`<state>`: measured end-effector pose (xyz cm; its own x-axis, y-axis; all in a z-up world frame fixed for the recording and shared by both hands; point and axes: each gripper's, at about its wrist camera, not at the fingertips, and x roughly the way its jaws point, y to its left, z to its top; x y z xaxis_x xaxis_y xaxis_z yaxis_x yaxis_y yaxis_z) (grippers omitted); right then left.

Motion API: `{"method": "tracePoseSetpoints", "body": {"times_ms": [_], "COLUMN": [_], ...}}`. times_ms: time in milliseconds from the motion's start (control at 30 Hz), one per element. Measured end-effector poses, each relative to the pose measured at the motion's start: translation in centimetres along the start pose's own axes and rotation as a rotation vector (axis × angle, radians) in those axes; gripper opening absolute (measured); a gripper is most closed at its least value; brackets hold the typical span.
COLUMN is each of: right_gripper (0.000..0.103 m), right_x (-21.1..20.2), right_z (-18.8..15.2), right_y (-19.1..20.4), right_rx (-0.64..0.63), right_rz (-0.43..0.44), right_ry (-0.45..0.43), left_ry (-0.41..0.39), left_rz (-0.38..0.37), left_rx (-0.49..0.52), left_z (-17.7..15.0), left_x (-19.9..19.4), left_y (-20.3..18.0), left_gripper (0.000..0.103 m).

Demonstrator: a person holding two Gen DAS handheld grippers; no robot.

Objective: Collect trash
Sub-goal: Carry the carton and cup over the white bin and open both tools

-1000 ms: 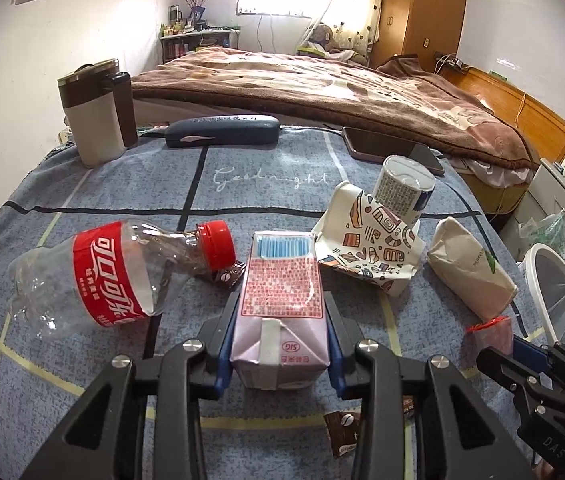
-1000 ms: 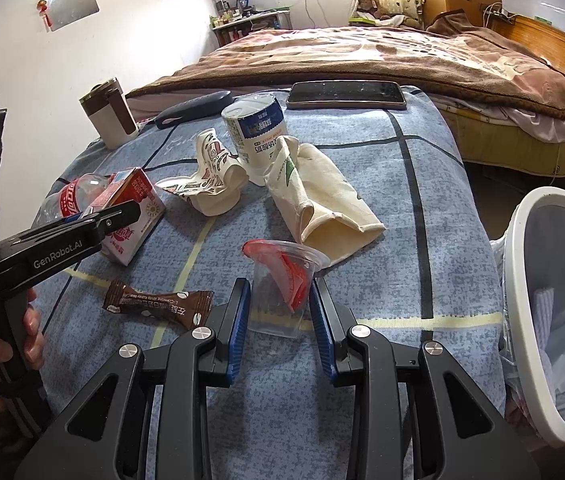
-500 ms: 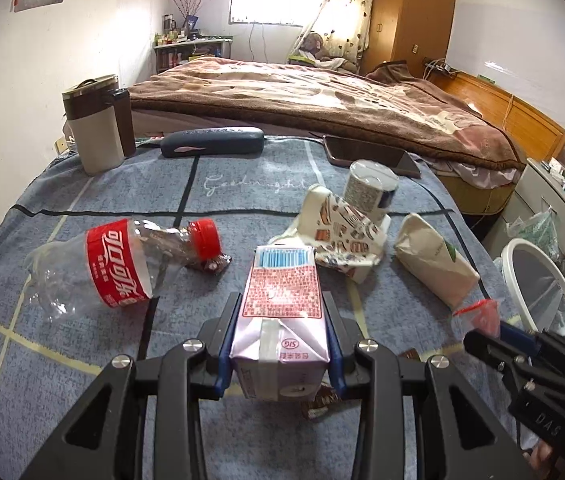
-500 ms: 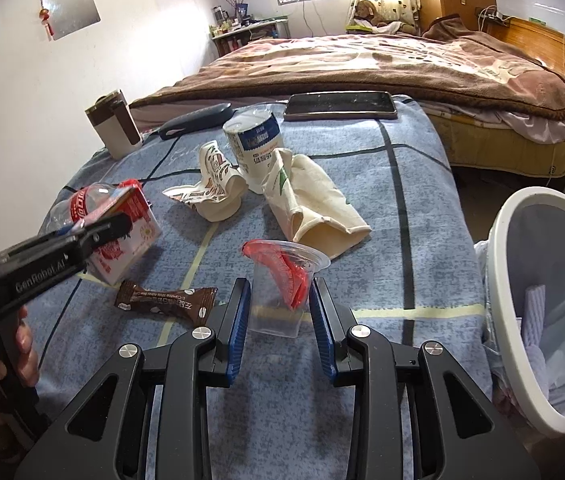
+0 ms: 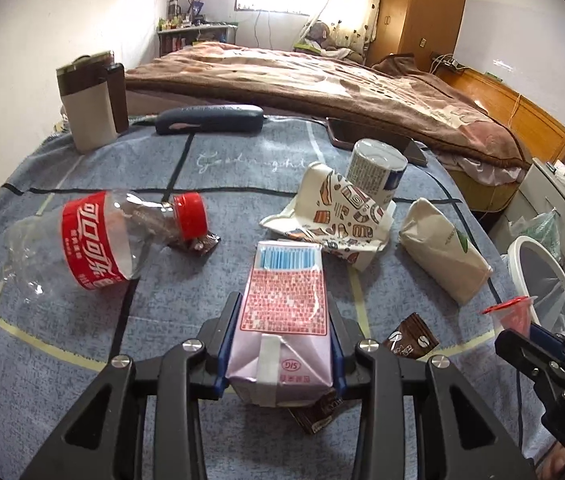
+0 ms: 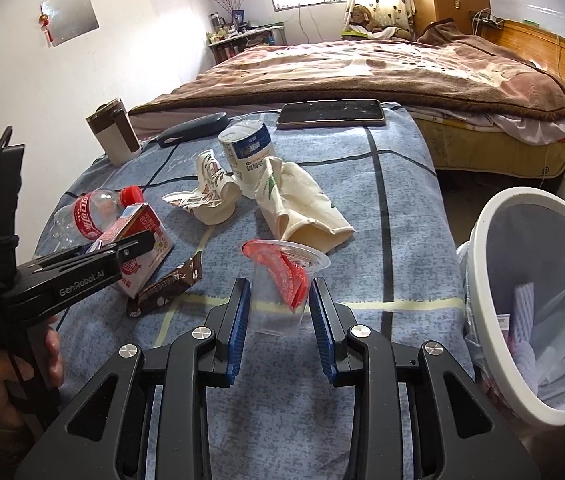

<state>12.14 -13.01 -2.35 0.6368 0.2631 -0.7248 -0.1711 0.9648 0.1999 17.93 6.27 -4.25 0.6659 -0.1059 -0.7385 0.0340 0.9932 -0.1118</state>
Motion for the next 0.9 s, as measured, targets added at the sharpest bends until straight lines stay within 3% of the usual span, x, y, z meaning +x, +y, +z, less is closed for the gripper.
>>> {"method": "tracePoseSetpoints", "body": {"times_ms": [433, 900], "right_gripper": [0.033, 0.033], "right_x": [-2.2, -7.3], "right_z": [0.2, 0.5], "right_y": [-1.2, -6.8], "right_rx": [0.023, 0.077], "right_rz": [0.006, -0.107], "right_ry": [-0.050, -0.143], "left_ry": [-0.094, -0.142], "left_rz": [-0.045, -0.207], "left_rx": [0.053, 0.210], "left_z": [0.9, 1.3], "left_x": [-4.2, -7.1], "left_y": [-2.7, -12.9], "left_gripper": [0.039, 0.039]}}
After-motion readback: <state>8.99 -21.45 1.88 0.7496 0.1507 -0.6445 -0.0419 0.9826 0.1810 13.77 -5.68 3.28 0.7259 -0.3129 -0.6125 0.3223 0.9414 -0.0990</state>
